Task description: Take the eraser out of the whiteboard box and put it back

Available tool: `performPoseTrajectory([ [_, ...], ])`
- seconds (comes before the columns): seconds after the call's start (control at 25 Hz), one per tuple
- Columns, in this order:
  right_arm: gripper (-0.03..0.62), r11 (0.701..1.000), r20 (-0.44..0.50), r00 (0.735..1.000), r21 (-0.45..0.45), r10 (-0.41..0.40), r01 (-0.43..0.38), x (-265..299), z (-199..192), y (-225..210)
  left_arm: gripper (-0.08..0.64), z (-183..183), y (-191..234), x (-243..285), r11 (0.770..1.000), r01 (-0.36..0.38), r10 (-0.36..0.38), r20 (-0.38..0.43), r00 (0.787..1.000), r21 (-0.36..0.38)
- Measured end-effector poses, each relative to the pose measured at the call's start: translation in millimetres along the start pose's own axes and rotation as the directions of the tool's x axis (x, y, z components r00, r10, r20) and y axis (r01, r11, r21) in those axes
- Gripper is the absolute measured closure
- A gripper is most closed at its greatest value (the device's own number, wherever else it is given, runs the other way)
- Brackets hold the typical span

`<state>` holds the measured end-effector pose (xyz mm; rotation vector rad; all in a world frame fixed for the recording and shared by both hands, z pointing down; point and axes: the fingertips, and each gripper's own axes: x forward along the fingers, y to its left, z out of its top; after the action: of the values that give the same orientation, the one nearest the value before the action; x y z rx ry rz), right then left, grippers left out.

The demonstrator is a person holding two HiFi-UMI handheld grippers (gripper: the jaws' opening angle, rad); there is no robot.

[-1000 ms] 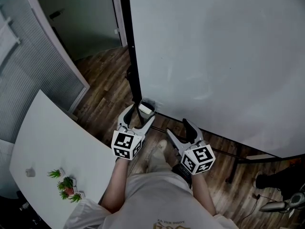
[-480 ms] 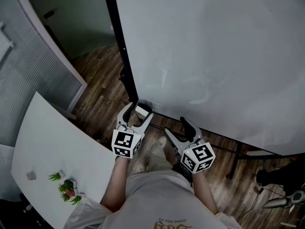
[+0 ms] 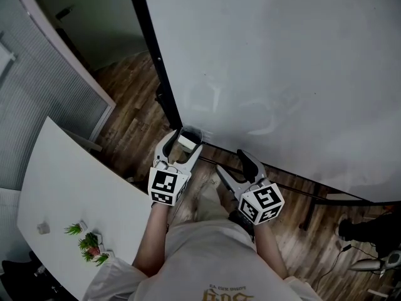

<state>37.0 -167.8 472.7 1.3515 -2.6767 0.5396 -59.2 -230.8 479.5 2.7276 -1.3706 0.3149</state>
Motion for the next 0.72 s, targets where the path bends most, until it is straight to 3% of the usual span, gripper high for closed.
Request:
performPoseTrajectory([
  [0.72, 0.281, 1.000, -0.007, 1.000, 0.019, -0.009, 0.009, 3.4, -3.2, -6.5, 0.267, 1.5, -0.3, 4.2, 1.000, 0.002, -0.002, 0.039, 0.999, 0.002],
])
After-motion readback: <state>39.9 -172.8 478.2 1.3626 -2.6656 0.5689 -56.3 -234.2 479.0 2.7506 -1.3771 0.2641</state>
